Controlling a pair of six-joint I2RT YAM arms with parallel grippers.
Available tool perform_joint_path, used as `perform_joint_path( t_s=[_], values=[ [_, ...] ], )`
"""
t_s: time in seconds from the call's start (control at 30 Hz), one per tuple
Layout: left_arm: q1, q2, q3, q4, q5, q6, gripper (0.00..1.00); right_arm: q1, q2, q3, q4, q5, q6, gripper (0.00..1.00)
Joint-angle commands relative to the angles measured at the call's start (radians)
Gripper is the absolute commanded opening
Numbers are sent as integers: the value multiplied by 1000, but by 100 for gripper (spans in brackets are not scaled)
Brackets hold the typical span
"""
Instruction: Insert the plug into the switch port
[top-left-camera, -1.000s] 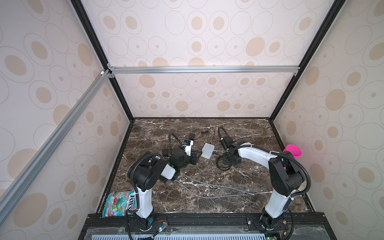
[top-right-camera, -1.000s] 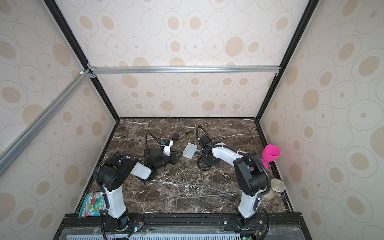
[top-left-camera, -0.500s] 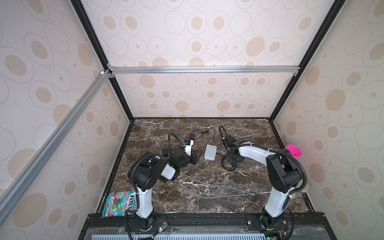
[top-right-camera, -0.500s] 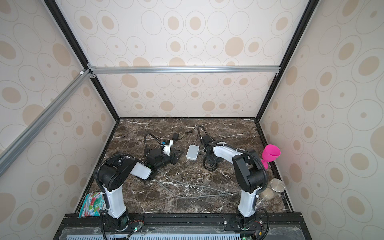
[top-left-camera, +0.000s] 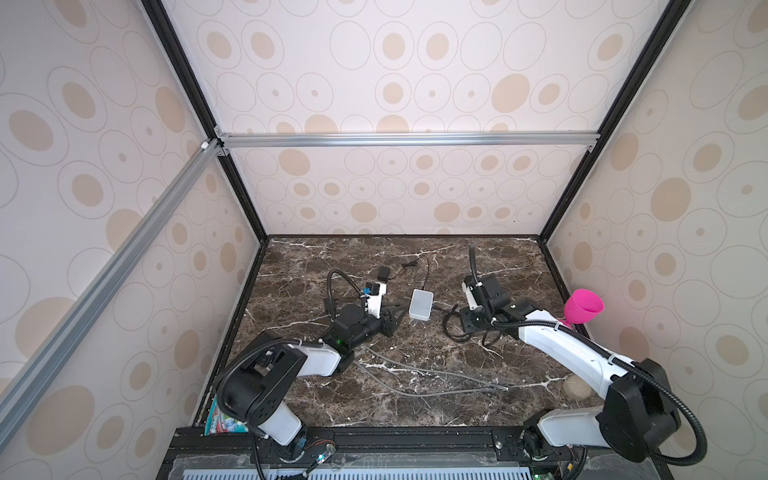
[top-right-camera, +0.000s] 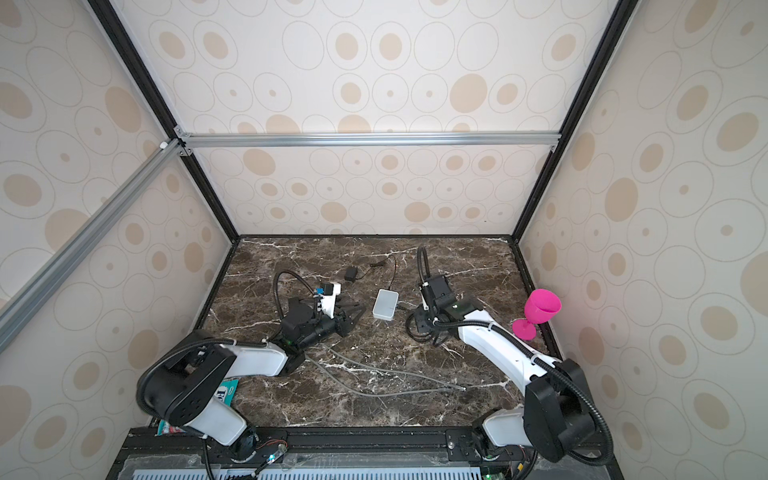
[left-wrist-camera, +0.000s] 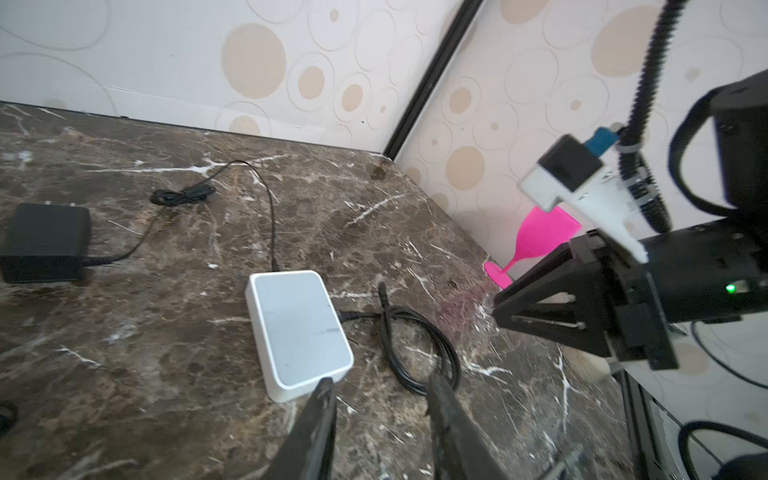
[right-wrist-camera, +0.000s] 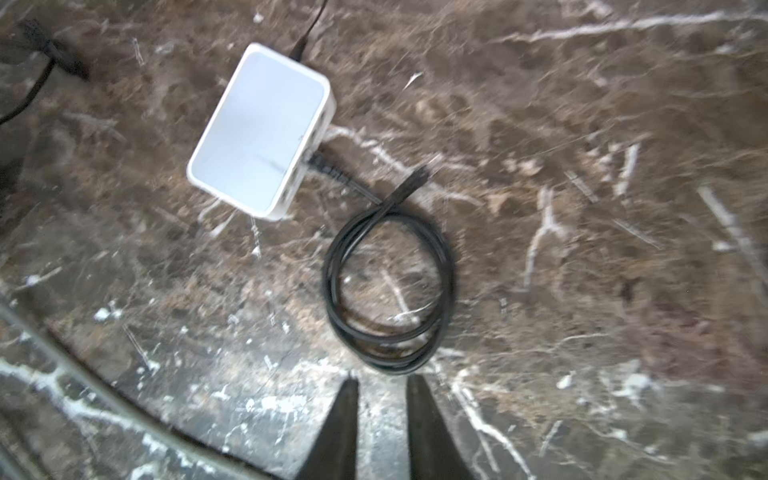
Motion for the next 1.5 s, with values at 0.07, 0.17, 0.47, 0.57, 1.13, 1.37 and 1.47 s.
perform_joint_path(
  t_s=[0.07, 0.17, 0.47, 0.57, 1.13, 1.37, 1.47],
  values=[
    [-128, -182, -39, -316, -135, 13, 36, 230, -39, -134, 42, -170, 185, 19],
    [-171, -316, -96, -382, -179, -19, 37, 327, -74, -207, 91, -177, 302, 19],
    [-258, -565, -190, -503, -238, -64, 37, 554, -118, -309, 120, -161, 474, 20],
    [-261, -604, -207, -511, -233, -59, 38, 597, -124, -311, 94, -130, 506, 20],
    [-263, -607, -195, -528, -238, -3, 40, 398, -242, -430, 44, -52, 649, 25],
    [-263, -586, -150, -540, -257, 41, 40, 308, -194, -393, 25, -116, 600, 26],
    [-261, -586, -123, -552, -273, 60, 40, 303, -196, -373, -18, -122, 594, 26]
  ],
)
